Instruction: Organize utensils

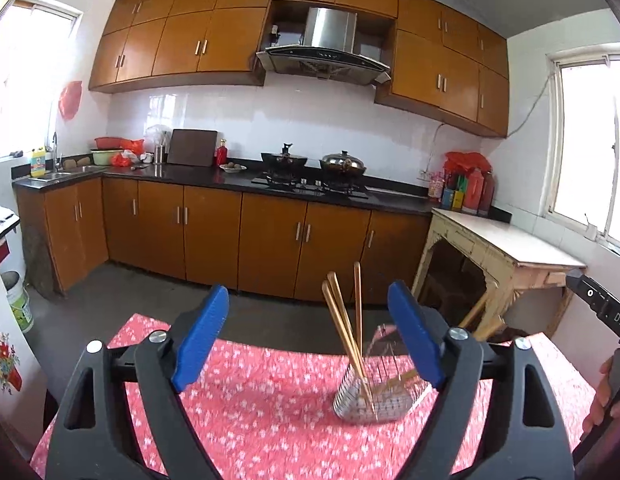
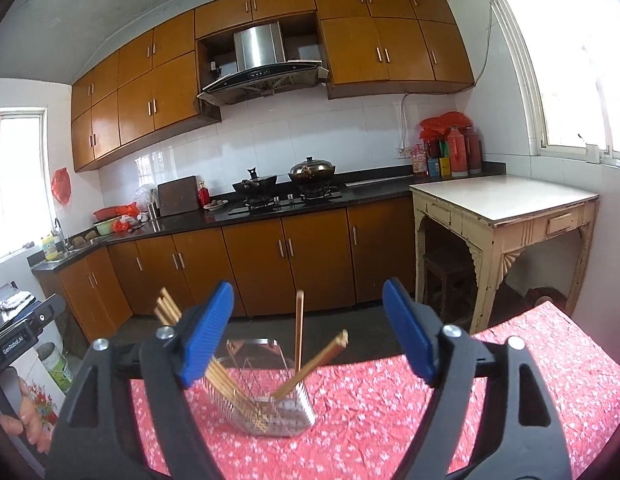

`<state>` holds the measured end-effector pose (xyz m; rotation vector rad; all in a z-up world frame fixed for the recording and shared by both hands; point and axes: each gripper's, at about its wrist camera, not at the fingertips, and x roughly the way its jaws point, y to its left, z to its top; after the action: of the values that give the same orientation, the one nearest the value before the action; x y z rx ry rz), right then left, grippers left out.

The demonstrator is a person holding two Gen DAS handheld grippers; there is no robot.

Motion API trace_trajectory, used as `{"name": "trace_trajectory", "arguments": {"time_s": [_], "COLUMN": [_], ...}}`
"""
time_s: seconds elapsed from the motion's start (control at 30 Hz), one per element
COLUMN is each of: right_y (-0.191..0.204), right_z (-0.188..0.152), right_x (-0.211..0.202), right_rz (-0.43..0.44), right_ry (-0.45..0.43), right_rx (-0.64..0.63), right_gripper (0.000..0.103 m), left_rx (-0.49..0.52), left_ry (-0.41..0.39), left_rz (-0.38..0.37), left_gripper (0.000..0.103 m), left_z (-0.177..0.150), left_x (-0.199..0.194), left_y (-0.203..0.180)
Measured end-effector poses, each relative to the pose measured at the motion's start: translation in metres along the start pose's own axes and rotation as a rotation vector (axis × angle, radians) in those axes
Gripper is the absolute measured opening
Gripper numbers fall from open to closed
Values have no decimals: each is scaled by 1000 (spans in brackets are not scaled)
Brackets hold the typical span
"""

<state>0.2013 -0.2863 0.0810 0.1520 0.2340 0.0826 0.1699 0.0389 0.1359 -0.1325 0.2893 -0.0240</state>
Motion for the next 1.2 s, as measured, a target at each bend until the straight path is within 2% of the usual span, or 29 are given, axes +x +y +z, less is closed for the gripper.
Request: {"name": "trace_trajectory", "arguments": {"time_s": [0.07,0.17,0.23,0.47,0.63,0.93,1.2], "right_y": [0,6,11,32,38,48,49], "right_z": [-11,-30,-42,-83,-111,-149,-165], "right_x": [-8,-23,-34,-67,-81,-95,-109], "right_rz": [6,3,-15,-148,-160,-99,-40], "right_ry": [6,-6,-28,-101,-116,-64,-13], "right_rx": [-1,-22,-52,-151,-158,-177,-152], "right_gripper": [85,99,99,99,99,99,99], "left_rx": [6,22,24,27,58,183,165], "left_ry": [5,-3,-5,-11,-42,-52,-21], "left_rz": [-7,-14,-35,-87,-55,-1,-6], "left_gripper": [88,97,101,101,101,101,101], "left_z": [-9,-24,-33,-67,-94,-131,-142], "left_x": [-6,-16,-22,-39,-53,-77,-91], "left_y": [1,0,0,2,-4,-23,-20]}}
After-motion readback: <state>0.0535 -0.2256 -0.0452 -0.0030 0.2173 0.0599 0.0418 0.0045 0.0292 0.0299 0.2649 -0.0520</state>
